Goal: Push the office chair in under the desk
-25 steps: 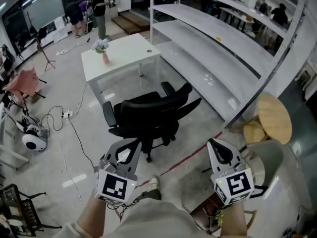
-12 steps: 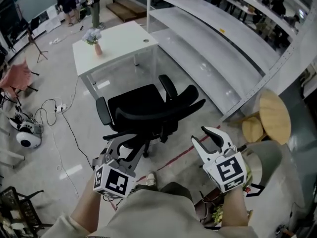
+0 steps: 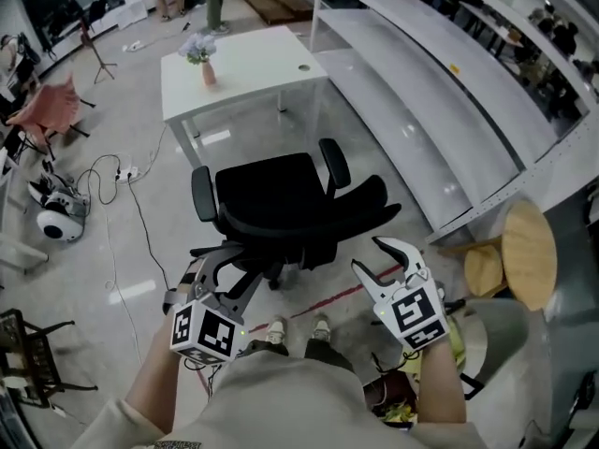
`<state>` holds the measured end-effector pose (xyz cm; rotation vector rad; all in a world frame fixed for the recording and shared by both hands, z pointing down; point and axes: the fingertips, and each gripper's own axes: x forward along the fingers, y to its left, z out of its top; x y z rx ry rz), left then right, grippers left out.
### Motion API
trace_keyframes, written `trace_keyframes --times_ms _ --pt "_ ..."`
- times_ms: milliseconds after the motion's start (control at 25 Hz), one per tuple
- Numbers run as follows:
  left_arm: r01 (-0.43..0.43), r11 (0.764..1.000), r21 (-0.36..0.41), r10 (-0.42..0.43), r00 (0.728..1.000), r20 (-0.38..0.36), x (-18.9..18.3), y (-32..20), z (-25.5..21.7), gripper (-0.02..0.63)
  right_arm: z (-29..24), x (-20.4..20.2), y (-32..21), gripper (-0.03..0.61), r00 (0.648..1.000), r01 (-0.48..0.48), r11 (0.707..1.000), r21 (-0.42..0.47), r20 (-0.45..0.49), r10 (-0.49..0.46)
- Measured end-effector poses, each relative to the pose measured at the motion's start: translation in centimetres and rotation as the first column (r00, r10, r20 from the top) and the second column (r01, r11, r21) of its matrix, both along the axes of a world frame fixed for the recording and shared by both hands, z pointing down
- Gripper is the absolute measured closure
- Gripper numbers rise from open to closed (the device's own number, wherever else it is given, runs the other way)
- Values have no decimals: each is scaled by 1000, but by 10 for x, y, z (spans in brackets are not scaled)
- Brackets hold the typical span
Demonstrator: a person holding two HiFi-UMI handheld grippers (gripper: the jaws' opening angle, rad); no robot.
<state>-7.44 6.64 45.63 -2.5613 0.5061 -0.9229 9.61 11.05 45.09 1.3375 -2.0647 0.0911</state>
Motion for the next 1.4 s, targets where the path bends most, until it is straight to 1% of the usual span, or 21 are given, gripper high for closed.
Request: trace_keyframes --times_ms 80,200,400,600,720,800,880,960,1080,1120,1240,1320,1400 --pt "49 999 -9 -49 999 17 -2 -6 5 446 6 3 -7 362 999 47 999 -15 -21 -47" --pt "113 994 -1 -112 992 57 -3 -12 15 442 18 11 -15 357 993 109 993 -46 -40 -111" --pt "182 983 12 -183 975 123 -2 -24 35 426 41 31 -29 348 976 193 976 -97 -79 -201" --pt "200 980 0 -196 956 219 -2 -28 54 420 58 46 -41 342 950 266 954 -142 -133 -284" --pt "234 972 -31 -214 931 296 -6 -28 68 419 72 52 -44 342 927 306 934 -183 -164 -336" --pt "257 965 -45 -229 917 326 -8 -28 75 413 82 55 -45 342 916 323 922 -213 -173 -361" --pt "264 964 -23 -240 907 346 -8 -31 79 413 89 58 -48 342 913 329 918 -222 -175 -369" --pt "260 965 17 -248 894 373 -9 -36 83 411 93 60 -53 347 907 337 916 -216 -184 -378" --pt "266 962 55 -266 880 393 -9 -43 88 411 97 62 -60 370 891 355 911 -208 -219 -398" --pt "268 962 58 -269 879 395 -9 -44 90 408 97 62 -62 390 886 361 909 -208 -228 -404" --pt "271 962 28 -260 884 387 -7 -46 94 399 99 62 -64 390 878 380 899 -219 -220 -425" --pt "272 962 -3 -251 892 376 -7 -47 94 399 101 61 -66 385 879 388 894 -225 -200 -432" --pt "270 963 -15 -245 897 367 -6 -48 94 399 102 62 -68 380 879 394 890 -232 -189 -438"
